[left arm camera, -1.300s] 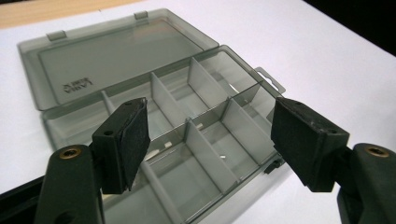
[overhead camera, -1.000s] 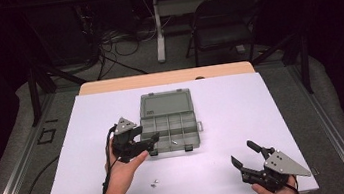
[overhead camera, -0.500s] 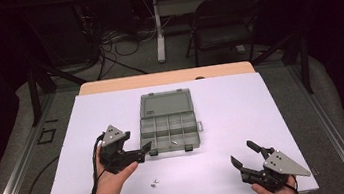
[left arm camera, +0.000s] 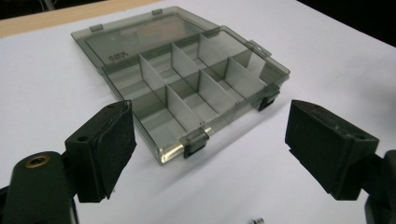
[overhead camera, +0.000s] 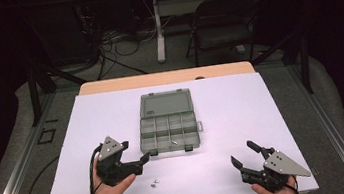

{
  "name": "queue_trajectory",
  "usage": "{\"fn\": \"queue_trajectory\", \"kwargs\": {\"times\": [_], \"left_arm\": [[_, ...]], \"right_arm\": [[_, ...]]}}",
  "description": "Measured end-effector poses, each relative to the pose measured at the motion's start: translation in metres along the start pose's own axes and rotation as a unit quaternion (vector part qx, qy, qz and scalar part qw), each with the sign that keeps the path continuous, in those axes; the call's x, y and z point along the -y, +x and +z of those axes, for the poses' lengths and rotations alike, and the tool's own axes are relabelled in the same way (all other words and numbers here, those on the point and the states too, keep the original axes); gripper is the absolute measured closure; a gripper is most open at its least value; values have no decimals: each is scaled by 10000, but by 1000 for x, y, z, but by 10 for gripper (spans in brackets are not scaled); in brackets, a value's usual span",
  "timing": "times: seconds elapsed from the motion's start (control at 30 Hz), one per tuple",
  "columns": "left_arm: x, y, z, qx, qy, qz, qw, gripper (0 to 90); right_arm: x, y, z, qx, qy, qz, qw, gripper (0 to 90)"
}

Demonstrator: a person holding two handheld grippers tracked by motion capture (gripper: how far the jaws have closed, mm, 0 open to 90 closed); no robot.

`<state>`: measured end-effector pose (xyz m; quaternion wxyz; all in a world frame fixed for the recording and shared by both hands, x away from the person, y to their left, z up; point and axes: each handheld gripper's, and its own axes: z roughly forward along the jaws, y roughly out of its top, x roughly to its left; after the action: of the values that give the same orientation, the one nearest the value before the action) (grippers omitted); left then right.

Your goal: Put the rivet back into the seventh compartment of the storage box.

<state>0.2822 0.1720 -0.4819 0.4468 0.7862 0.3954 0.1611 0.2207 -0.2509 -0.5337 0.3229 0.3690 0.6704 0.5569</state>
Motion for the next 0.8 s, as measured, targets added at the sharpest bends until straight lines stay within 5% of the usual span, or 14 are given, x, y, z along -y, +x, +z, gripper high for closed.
{"fn": "queue_trajectory", "kwargs": {"times": [0.47,0.8], "left_arm": [[39,-11,-5,65,90,-117,9999,216],[58,-19,2,129,215,-138,9996,335]], "right_arm": [[0,1,-1,8,38,-1,10000,266],[-1,1,-1,5,42,-8,10000,266]]}}
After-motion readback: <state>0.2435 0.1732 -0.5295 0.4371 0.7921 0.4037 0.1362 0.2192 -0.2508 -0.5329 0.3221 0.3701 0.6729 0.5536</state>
